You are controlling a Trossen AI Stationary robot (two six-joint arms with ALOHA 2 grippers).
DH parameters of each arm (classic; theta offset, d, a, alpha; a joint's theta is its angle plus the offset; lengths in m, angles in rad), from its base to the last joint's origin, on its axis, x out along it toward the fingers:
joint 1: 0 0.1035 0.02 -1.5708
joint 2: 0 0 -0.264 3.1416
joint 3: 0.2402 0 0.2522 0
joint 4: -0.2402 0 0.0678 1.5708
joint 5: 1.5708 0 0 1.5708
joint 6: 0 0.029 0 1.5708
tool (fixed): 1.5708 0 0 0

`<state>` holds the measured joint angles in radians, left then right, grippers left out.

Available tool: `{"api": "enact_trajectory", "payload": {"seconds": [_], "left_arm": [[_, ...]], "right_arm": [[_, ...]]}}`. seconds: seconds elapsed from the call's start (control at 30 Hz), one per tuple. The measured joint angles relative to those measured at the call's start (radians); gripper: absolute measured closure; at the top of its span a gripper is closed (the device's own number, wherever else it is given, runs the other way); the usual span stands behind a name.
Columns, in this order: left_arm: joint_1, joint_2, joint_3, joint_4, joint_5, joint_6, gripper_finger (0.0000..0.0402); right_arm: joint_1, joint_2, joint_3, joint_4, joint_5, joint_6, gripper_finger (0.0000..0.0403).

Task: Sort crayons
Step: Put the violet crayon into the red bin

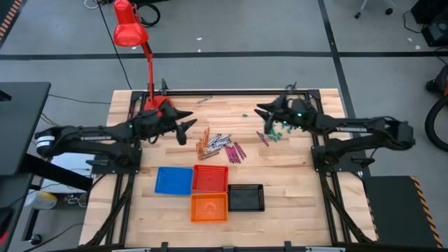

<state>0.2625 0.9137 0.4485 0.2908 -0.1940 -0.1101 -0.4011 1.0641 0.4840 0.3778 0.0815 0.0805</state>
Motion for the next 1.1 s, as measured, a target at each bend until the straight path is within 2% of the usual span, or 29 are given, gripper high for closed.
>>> {"api": "enact_trajectory", "payload": {"seconds": [0.2, 0.33, 0.43, 0.57, 0.77, 1.1], "left_arm": [[0.015, 0.100, 0.020, -0.014, 0.003, -0.007, 0.0210], [0.022, 0.141, 0.048, -0.077, 0.046, -0.035, 0.0210], [0.019, 0.157, 0.081, -0.160, 0.065, -0.047, 0.0210], [0.017, 0.167, 0.099, -0.195, 0.068, -0.051, 0.0210], [0.017, 0.167, 0.103, -0.206, 0.068, -0.051, 0.0210], [0.017, 0.167, 0.103, -0.214, 0.068, -0.049, 0.0210]], "right_arm": [[0.016, 0.156, 0.128, -0.190, 0.004, -0.013, 0.0274], [0.050, 0.228, 0.199, -0.330, 0.010, -0.013, 0.0274], [0.097, 0.265, 0.256, -0.487, 0.079, 0.007, 0.0274], [0.170, 0.315, 0.328, -0.729, 0.194, 0.083, 0.0274], [0.218, 0.403, 0.429, -1.024, 0.196, 0.220, 0.0274], [0.219, 0.541, 0.451, -1.142, 0.130, 0.349, 0.0274]]}}
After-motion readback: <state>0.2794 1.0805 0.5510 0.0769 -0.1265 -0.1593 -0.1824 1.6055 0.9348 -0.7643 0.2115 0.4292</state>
